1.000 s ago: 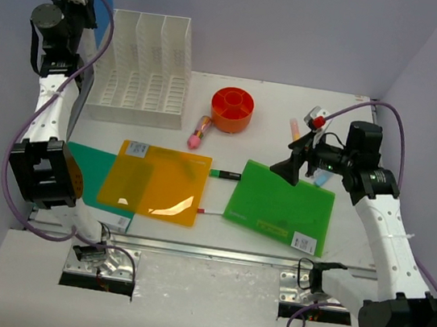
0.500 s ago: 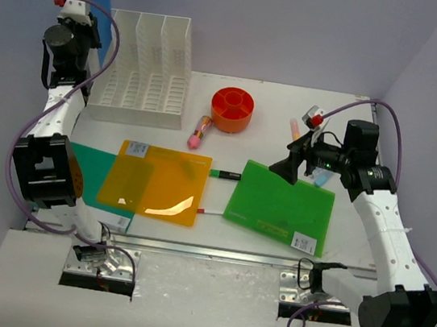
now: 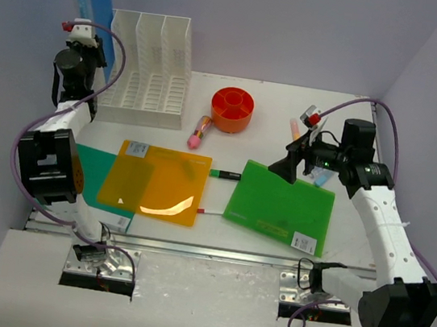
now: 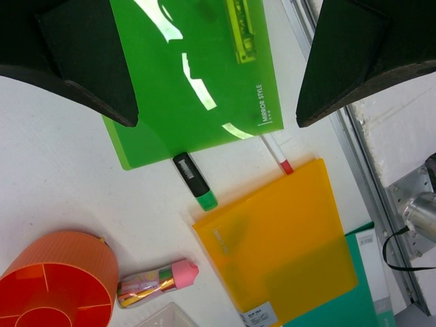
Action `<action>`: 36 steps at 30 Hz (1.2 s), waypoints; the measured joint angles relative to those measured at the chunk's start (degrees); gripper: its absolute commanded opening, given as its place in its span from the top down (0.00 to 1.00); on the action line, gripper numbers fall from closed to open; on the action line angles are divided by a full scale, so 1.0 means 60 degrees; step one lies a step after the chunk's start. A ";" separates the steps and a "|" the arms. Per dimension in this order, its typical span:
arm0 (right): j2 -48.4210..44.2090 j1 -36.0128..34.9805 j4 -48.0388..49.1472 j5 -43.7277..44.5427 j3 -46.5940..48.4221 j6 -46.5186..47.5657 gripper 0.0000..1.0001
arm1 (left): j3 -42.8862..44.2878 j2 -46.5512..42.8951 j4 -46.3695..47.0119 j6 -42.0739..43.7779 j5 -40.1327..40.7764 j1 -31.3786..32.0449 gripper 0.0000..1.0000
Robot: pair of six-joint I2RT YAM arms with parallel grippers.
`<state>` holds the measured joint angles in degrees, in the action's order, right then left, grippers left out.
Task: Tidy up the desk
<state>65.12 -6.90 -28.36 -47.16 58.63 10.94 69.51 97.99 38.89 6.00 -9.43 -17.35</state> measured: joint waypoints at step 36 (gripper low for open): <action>0.0267 0.0000 -0.1626 -0.0432 0.0033 0.0314 0.01 | -0.1128 0.2500 0.5035 0.1059 -0.3383 -0.0345 1.00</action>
<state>66.72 -6.90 -38.12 -49.75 58.83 12.82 62.74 112.99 69.10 12.35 -29.73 -19.42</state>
